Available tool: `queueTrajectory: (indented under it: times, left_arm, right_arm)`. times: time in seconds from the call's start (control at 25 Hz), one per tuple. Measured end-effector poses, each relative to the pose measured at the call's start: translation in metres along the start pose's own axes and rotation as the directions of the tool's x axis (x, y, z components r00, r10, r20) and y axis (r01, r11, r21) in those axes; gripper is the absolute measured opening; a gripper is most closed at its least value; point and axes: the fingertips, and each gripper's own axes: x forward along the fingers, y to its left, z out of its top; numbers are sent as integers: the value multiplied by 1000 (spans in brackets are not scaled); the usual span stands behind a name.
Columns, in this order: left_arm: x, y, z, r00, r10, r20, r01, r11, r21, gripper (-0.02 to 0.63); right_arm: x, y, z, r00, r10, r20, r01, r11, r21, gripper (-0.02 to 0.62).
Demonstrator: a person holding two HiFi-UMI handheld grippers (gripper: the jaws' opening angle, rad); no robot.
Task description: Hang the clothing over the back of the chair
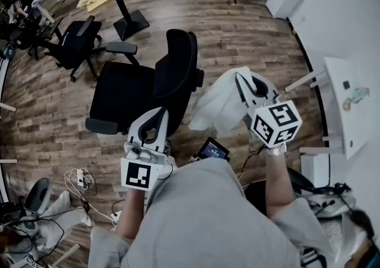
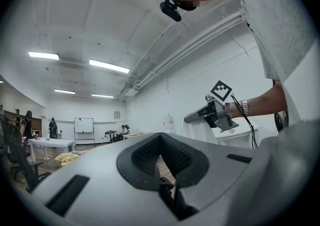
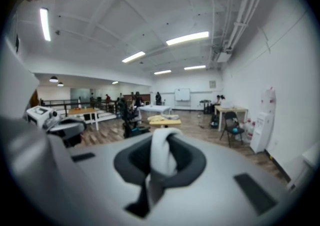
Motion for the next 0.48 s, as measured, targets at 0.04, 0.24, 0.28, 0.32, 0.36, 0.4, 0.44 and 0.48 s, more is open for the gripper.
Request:
queueTrajectory:
  times: [0.04, 0.24, 0.28, 0.32, 0.36, 0.4, 0.44, 0.48]
  left_arm:
    - [2, 0, 1, 1000, -4, 0, 4, 1000, -1, 34]
    - [9, -10, -3, 999, -38, -2, 38, 999, 11, 34]
    - [11, -11, -4, 999, -42, -5, 43, 999, 10, 34]
    - [13, -10, -4, 999, -45, -6, 45, 999, 5, 34]
    - [15, -9, -4, 999, -46, -5, 46, 999, -2, 34]
    - [16, -8, -3, 999, -46, -2, 46, 999, -8, 34]
    - [17, -7, -3, 999, -47, 1, 47, 999, -11, 34]
    - [17, -8, -4, 999, -49, 3, 49, 999, -11, 34]
  right_arm:
    - [2, -2, 6, 1000, -2, 4, 2, 1000, -5, 41]
    - [4, -11, 25, 1000, -15, 18, 15, 999, -32, 41]
    - [5, -12, 30, 1000, -17, 22, 18, 999, -38, 41]
    - [7, -13, 36, 1000, -19, 25, 20, 999, -44, 41]
    - [10, -14, 42, 999, -20, 28, 21, 999, -48, 41]
    - [11, -14, 47, 999, -21, 30, 23, 998, -51, 41]
    - [12, -15, 51, 999, -23, 30, 25, 998, -56, 41]
    - [13, -15, 53, 999, -25, 29, 26, 998, -61, 41]
